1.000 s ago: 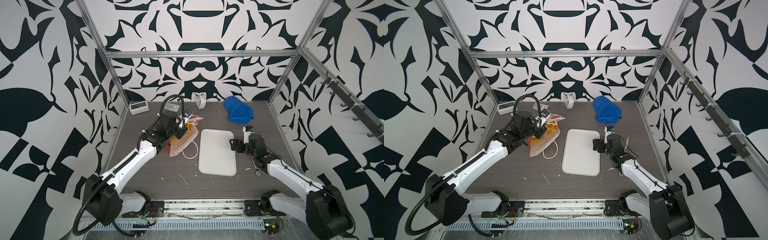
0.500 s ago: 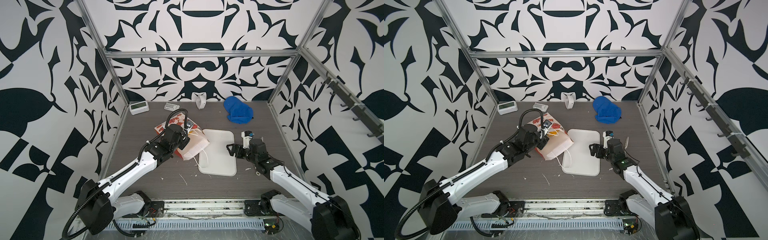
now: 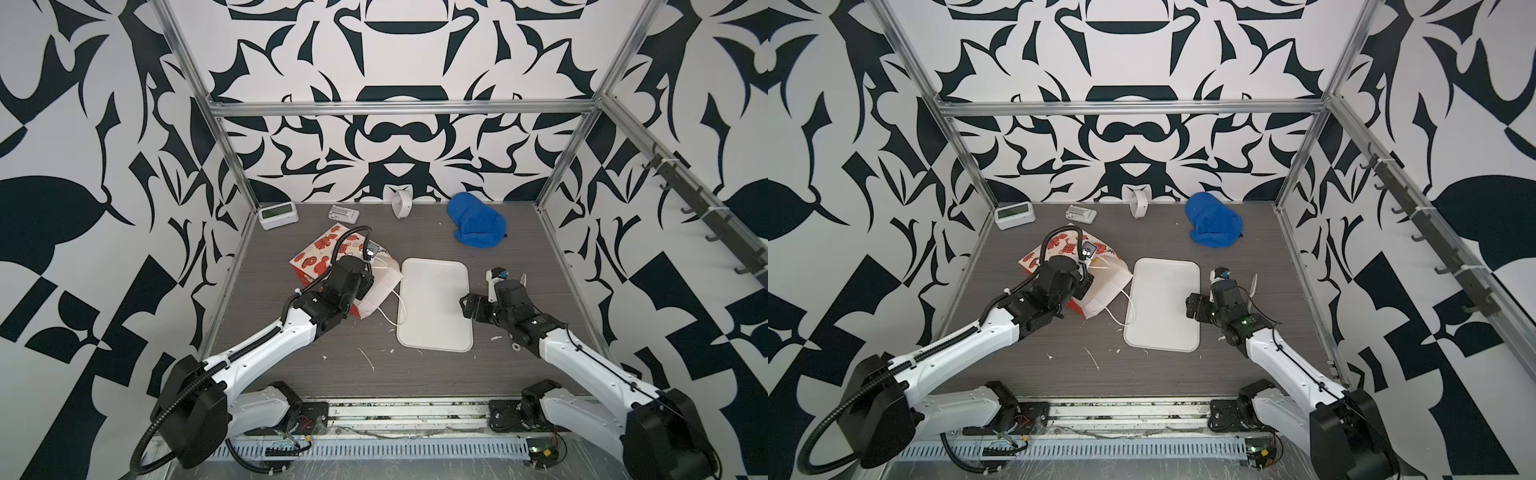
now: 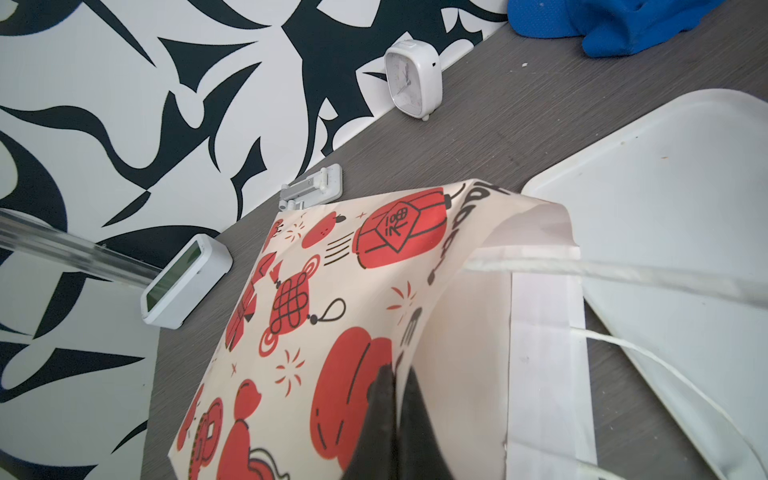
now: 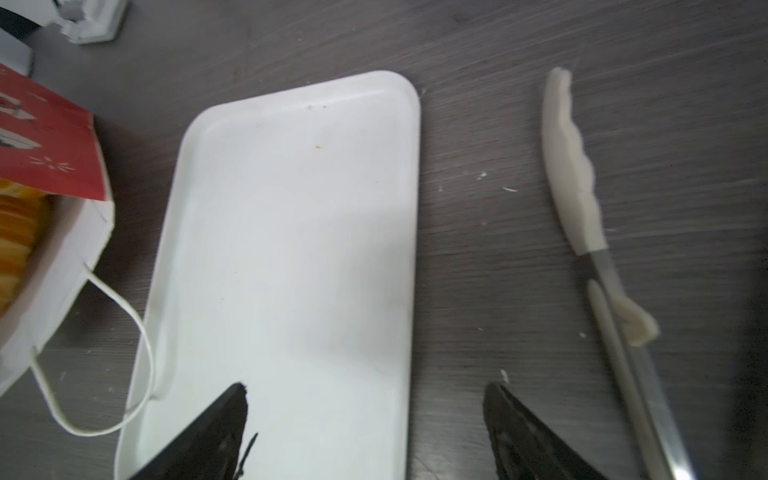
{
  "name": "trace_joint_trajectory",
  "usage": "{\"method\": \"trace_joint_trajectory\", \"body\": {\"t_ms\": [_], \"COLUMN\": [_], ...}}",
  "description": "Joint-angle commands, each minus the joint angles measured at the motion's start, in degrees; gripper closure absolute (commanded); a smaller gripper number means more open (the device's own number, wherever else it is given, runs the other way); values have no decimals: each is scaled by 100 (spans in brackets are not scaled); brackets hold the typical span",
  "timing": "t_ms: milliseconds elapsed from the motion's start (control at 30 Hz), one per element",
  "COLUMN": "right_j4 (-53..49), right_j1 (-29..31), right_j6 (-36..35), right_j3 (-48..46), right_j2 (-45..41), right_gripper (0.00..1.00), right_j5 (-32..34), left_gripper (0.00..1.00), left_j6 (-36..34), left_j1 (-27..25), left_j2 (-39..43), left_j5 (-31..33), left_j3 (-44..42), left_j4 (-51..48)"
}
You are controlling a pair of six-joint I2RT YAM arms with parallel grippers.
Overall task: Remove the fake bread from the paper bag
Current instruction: 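Lower the right gripper onto the metal tongs and grasp their handles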
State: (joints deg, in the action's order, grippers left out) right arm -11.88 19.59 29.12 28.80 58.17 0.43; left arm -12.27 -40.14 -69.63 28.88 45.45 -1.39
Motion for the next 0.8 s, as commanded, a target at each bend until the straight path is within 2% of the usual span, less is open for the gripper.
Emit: {"method": "trace_joint_trajectory", "body": {"t_ms": [0, 100, 233, 500, 733, 767], "right_j4": [-951, -1625, -2062, -2358, -2366, -2367], "right_j1": [9, 9, -74, -1047, -1190, -1202], "right_j6": [-182, -287, -373, -511, -442, -438], "right_j3": [522, 832, 979, 890, 871, 904], "right_j2": [-165, -112, -37, -100, 489, 582], "right_gripper": [9, 8, 6, 2, 1, 1], "right_j5": [946, 1531, 1870, 1487, 1136, 1119], "left_gripper": [97, 97, 97, 97, 97, 97], "left_j6": [102, 124, 119, 102, 26, 2], "left_j1": [15, 24, 23, 24, 19, 24], "left_j2": [-125, -198, -295, -280, -297, -495], "left_j5": [235, 344, 461, 605, 704, 699], "left_j3": [-80, -137, -209, -308, -231, -213], "left_j4": [324, 466, 634, 817, 895, 902]}}
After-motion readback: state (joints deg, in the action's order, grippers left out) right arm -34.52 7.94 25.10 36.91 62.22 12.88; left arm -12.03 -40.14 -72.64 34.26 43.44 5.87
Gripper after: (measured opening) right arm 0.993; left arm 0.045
